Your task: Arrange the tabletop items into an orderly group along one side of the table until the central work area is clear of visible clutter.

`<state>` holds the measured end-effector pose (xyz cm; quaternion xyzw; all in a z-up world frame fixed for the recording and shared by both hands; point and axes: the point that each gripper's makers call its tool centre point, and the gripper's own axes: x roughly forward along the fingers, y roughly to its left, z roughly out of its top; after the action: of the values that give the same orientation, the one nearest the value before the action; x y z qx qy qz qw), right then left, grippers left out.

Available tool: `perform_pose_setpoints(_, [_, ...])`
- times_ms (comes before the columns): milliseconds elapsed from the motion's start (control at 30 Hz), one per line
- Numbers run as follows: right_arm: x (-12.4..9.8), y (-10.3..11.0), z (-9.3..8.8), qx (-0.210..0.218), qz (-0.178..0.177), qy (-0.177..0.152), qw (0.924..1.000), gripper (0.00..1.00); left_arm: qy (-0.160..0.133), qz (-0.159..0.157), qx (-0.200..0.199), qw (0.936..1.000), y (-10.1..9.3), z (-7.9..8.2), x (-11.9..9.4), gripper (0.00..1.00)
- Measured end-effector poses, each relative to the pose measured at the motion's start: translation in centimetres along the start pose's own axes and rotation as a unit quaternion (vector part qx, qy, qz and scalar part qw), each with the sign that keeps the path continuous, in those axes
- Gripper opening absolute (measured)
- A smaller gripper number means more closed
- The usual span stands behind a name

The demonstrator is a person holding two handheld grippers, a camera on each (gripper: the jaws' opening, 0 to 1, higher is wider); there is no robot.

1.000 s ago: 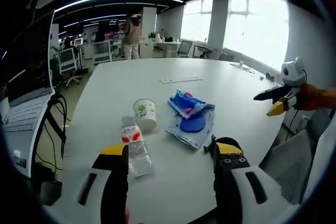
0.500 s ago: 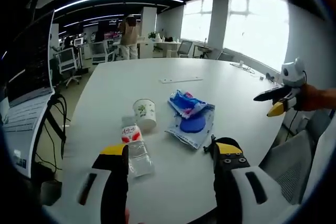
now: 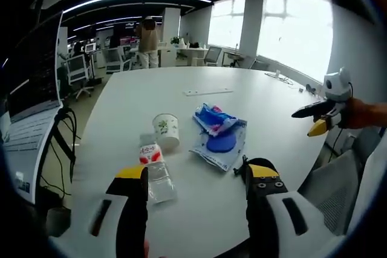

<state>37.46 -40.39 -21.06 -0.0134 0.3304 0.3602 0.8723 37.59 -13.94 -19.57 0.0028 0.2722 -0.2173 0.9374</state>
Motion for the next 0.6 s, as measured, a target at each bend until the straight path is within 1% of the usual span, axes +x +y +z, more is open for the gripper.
perform_pose_setpoints(367, [0.04,0.01,-0.31,0.002,-0.001,0.001,1.0000,0.77,0.003,0.001,-0.001,1.0000,0.06,-0.37,-0.09,0.66])
perform_pose_setpoints(600, [-0.02,0.17,-0.72,0.004,0.000,0.003,1.0000,0.78,0.008,0.008,-0.004,0.9999,0.72,-0.67,-0.02,0.64])
